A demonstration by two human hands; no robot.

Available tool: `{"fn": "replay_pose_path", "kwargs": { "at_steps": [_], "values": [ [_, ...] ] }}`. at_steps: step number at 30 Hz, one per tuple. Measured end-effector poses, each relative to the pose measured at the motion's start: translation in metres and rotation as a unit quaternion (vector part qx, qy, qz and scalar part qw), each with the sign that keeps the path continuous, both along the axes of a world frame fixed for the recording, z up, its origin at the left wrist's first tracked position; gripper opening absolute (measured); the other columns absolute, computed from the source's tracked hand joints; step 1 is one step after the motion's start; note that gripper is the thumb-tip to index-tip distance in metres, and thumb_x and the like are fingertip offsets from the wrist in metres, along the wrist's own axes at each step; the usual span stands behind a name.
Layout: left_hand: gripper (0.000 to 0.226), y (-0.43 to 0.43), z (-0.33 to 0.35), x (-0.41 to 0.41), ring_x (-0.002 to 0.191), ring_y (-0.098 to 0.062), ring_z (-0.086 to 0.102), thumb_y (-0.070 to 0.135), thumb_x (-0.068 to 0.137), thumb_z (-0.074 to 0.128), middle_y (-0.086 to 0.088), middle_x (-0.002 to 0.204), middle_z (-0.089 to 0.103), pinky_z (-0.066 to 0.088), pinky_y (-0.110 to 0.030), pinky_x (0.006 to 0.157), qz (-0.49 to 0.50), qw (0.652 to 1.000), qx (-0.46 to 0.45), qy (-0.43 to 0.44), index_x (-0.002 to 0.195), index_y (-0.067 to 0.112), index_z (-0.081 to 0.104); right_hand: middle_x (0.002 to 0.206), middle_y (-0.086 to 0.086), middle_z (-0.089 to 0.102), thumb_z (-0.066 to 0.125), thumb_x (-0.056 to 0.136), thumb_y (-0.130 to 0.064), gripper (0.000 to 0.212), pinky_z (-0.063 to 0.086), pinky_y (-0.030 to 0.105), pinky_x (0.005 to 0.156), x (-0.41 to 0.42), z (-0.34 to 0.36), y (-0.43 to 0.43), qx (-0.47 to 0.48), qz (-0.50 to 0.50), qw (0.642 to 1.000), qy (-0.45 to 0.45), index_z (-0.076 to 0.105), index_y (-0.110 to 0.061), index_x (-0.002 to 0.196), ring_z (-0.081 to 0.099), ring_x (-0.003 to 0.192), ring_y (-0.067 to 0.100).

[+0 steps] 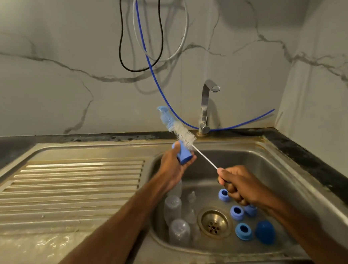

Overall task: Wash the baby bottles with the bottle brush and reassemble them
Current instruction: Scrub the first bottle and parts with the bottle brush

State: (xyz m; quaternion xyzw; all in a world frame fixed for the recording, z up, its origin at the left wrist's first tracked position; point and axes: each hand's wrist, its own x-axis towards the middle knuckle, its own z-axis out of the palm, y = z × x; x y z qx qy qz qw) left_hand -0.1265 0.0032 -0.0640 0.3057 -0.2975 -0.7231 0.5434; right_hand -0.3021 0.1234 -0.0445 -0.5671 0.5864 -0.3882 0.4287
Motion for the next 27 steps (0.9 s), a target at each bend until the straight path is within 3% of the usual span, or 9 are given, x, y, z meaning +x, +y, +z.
{"fn": "replay_pose_path", "kwargs": {
  "at_steps": [3,7,11,15,21,27],
  "values": [
    [0.039,0.005,0.0,-0.01,0.114,-0.031,0.063,0.027,0.106,0.052,-0.021,0.13,0.056,0.059,-0.044,0.093,0.001,1.0,0.003,-0.01,0.138,0.005,0.047,0.052,-0.001,0.032,0.042,0.108,-0.034,0.043,0.018,0.018,0.038,0.005,0.0,-0.001,0.003,-0.014,1.0,-0.02,0.053,-0.011,0.073,0.024,0.038,0.009],
    [0.037,-0.001,0.001,0.006,0.114,-0.029,0.066,0.027,0.109,0.043,-0.017,0.127,0.064,0.059,-0.039,0.086,0.063,0.997,0.019,0.037,0.139,0.008,0.05,0.054,0.002,0.03,0.042,0.108,-0.034,0.044,0.015,0.019,0.042,0.005,-0.009,0.001,0.048,0.017,0.999,-0.017,0.05,-0.014,0.069,0.021,0.04,0.01],
    [0.035,-0.01,-0.001,0.025,0.109,-0.028,0.067,0.028,0.11,0.042,-0.013,0.117,0.066,0.058,-0.038,0.086,0.119,0.992,0.03,0.03,0.138,0.009,0.049,0.052,-0.001,0.03,0.042,0.108,-0.035,0.045,0.014,0.019,0.042,0.01,-0.009,0.003,0.064,0.044,0.997,0.013,0.051,-0.015,0.068,0.02,0.041,0.01],
    [0.035,0.002,-0.004,0.001,0.106,-0.024,0.066,0.028,0.11,0.04,-0.013,0.121,0.065,0.058,-0.035,0.079,0.055,0.998,-0.004,-0.03,0.138,0.01,0.051,0.051,0.0,0.029,0.041,0.108,-0.034,0.045,0.016,0.016,0.039,0.02,-0.005,-0.004,0.035,0.014,0.999,-0.001,0.05,-0.013,0.069,0.02,0.038,0.01],
    [0.036,-0.007,-0.001,0.016,0.12,-0.032,0.063,0.029,0.109,0.043,-0.017,0.132,0.063,0.056,-0.04,0.079,0.09,0.994,0.044,0.038,0.138,0.011,0.051,0.052,-0.001,0.029,0.041,0.108,-0.035,0.046,0.015,0.018,0.039,0.013,-0.009,0.003,0.077,0.041,0.996,0.012,0.05,-0.015,0.068,0.02,0.039,0.01],
    [0.051,0.003,0.0,-0.001,0.095,-0.02,0.065,0.046,0.107,0.042,-0.01,0.115,0.069,0.05,-0.033,0.078,0.025,0.999,0.029,0.004,0.143,0.01,0.052,0.049,-0.002,0.032,0.04,0.108,-0.035,0.046,0.018,0.017,0.039,0.02,-0.001,-0.008,0.027,0.002,0.999,0.017,0.053,-0.012,0.07,0.023,0.037,0.009]
  ]
}}
